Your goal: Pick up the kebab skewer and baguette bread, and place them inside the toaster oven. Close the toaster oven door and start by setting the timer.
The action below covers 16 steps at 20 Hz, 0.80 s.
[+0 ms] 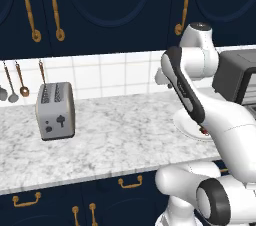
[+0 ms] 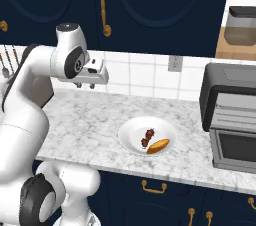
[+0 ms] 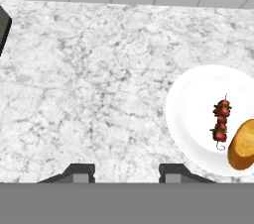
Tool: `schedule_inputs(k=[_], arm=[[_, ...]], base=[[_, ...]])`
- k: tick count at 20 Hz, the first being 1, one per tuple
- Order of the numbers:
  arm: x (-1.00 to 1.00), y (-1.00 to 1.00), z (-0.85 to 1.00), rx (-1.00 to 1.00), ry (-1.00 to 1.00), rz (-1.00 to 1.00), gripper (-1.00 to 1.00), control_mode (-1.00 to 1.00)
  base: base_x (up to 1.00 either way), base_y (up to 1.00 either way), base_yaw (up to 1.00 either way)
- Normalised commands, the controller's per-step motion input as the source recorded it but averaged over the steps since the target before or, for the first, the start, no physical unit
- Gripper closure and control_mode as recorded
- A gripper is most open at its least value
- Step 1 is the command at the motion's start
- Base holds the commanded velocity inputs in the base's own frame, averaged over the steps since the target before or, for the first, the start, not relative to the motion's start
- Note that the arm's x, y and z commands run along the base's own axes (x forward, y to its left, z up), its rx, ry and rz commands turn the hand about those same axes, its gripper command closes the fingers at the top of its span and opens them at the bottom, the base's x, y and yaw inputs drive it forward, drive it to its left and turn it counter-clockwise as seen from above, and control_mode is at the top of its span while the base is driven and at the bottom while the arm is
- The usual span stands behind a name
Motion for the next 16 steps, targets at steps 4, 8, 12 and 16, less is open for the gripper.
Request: schedule_inputs(k=[4, 8, 12, 16], arm=[[-0.67, -0.02, 0.00, 0.00, -0.01, -0.02, -1.00, -1.00], [-1.00, -0.05, 0.00, 0.00, -0.02, -0.04, -1.00, -1.00], [-1.00, -0.01, 0.00, 0.00, 0.00, -0.03, -1.00, -1.00], [-0.66, 0.00, 0.00, 0.00, 0.00, 0.00, -1.00, -1.00]], base=[[0.00, 0.00, 0.00], [0.00, 0.00, 0.00], [0.00, 0.00, 0.00], [0.00, 0.00, 0.00]])
